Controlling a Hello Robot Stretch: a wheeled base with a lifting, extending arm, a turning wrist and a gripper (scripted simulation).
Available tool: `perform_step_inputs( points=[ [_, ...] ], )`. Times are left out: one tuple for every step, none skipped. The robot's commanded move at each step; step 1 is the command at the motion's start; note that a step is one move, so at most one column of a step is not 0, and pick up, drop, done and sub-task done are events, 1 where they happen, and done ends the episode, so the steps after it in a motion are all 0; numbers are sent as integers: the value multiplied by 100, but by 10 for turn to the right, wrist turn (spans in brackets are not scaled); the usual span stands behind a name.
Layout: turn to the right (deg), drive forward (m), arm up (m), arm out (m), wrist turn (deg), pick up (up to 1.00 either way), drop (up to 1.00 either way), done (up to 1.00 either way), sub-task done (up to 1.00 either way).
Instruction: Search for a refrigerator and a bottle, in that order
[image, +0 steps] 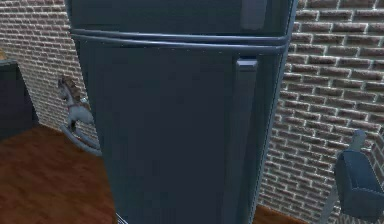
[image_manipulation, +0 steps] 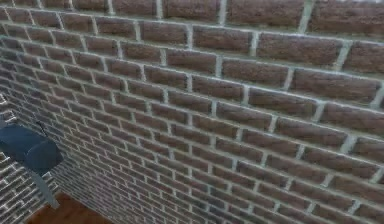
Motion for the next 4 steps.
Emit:
perform_step_inputs(
  points=[
    [-450,0,0,0,0,0,0,0,0],
    [-90,0,0,0,0,0,0,0,0],
    [0,40,0,0,0,0,0,0,0],
    [-60,0,0,0,0,0,0,0,0]
  ],
)
